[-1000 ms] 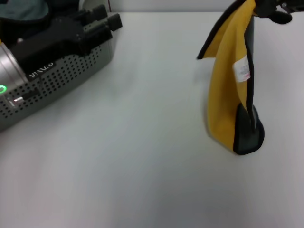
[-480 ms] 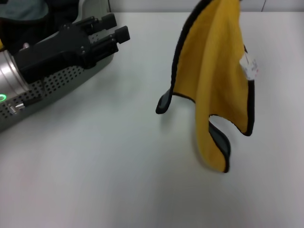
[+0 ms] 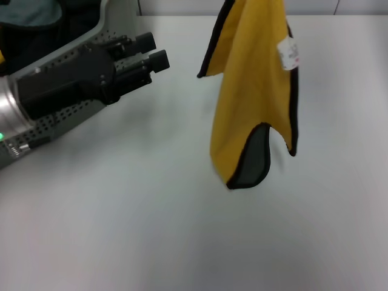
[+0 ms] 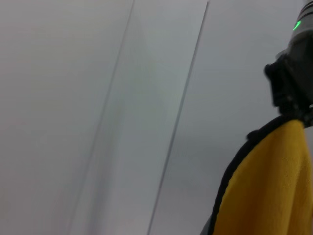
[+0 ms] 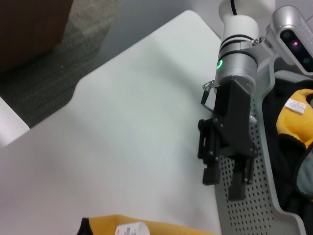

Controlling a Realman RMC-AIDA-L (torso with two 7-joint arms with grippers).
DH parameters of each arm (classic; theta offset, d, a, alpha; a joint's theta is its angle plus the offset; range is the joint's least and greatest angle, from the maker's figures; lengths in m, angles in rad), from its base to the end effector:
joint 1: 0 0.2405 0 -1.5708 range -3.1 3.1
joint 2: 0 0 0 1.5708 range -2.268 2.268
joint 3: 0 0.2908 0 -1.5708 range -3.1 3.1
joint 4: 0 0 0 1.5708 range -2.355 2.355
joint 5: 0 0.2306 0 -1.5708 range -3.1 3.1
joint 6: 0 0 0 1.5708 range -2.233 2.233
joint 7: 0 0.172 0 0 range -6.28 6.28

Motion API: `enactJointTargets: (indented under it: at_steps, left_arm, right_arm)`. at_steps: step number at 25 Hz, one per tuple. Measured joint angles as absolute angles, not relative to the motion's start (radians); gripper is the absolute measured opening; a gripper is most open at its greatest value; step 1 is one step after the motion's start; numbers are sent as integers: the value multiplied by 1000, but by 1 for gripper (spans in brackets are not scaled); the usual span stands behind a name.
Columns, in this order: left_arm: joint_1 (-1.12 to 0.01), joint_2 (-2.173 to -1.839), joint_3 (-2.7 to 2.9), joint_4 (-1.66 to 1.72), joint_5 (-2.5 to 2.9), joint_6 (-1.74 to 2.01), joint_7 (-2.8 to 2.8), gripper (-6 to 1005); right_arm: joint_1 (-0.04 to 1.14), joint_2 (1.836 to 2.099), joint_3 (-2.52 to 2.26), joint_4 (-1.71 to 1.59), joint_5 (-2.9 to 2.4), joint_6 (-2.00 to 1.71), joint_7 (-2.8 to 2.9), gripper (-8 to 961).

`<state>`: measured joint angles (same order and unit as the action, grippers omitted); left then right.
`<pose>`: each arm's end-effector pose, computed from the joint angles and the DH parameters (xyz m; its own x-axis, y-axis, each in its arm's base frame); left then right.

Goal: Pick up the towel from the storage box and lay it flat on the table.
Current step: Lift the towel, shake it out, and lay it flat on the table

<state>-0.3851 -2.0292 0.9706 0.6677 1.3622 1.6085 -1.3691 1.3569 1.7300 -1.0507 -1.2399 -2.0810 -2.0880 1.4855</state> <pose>-0.2640 0.3579 0.0037 0.5565 0.2050 0.8052 0.4770 -0.8723 -0.1076 -0.0765 0.4188 0.1201 0.5952 0.7912 0.1406 0.7868 -0.6094 0.0981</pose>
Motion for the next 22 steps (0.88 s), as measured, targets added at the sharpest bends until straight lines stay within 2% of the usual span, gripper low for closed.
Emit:
enactJointTargets:
  at_steps: [10,14,22]
  left_arm:
    - [-505,-2028,970,504,1463,1462,-1275,521]
    - [-508,-2028,969,502,1496,1450,-1270,520]
    - [-475,-2026,973,501,1497,1480,-1274,519]
  right_arm:
    - [1359,1761,-1050,-1218,-2101,-2046,1422,55]
    - [1361,1773,-1049,-1229,-2101,-2044,1421,57]
    - [1357,1779,-1049,-1232,-2100,-2035,1421,61]
